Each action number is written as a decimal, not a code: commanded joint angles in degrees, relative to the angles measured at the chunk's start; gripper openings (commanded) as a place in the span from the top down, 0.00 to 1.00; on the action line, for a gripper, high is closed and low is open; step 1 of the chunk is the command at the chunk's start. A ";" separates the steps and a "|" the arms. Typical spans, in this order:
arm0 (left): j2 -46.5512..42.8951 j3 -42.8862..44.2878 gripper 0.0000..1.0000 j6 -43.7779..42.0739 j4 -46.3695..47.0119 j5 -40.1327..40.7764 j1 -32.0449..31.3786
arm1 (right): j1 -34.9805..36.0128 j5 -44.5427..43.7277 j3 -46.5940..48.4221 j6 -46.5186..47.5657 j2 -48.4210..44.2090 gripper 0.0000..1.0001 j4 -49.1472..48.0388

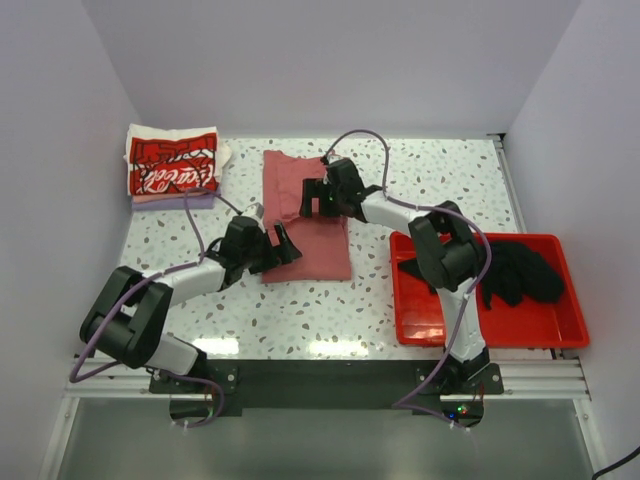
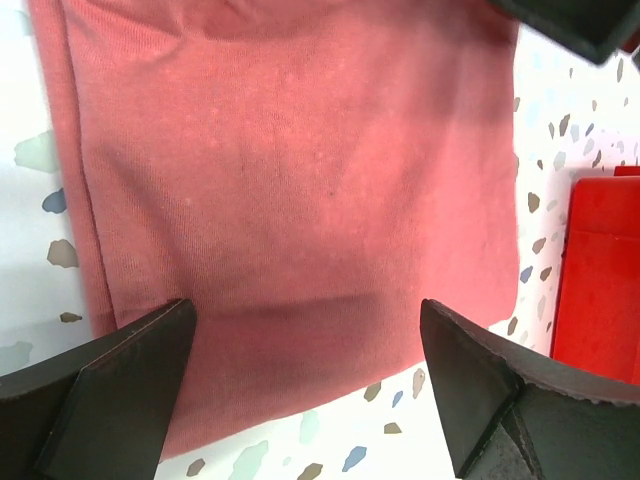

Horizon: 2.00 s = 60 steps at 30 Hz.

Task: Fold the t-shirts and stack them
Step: Fold the tshirt

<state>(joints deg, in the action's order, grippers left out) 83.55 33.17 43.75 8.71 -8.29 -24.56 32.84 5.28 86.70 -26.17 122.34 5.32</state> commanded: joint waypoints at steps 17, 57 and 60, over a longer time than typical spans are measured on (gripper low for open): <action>-2.16 -1.26 0.00 -2.53 -3.79 3.37 -0.14 | 0.12 -0.81 -4.49 13.60 -12.38 0.01 7.42; -2.51 -1.00 0.00 -3.76 -5.37 4.25 -0.05 | 0.82 -12.48 7.53 11.93 0.10 0.01 6.19; -3.91 0.40 0.00 -3.41 -5.81 3.82 -0.05 | 0.73 -12.14 6.21 12.20 -3.42 0.01 8.03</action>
<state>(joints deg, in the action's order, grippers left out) 81.80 32.88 42.15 6.48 -5.50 -24.56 33.91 -5.04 92.86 -14.90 124.55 11.73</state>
